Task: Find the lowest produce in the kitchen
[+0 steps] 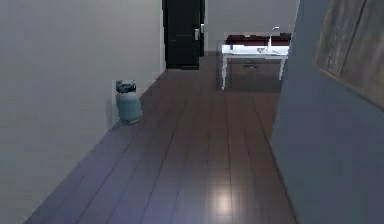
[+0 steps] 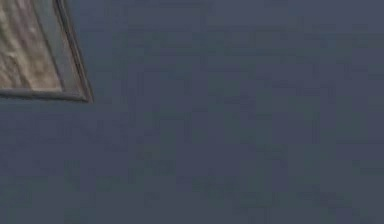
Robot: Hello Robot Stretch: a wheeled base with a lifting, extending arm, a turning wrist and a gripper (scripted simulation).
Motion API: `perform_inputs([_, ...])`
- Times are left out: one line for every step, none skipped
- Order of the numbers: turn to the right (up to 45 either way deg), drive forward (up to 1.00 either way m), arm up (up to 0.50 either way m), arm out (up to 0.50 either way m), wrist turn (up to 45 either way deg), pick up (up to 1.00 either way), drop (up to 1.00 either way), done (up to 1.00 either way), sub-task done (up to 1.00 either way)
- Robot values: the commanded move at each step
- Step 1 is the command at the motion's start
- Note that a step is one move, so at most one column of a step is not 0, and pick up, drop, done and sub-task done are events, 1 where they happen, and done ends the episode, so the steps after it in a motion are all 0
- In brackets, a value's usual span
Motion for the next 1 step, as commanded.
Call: perform_inputs([0.0,1.00,0.00,0.00,0.0,0.00,0.00,0.00,0.00])
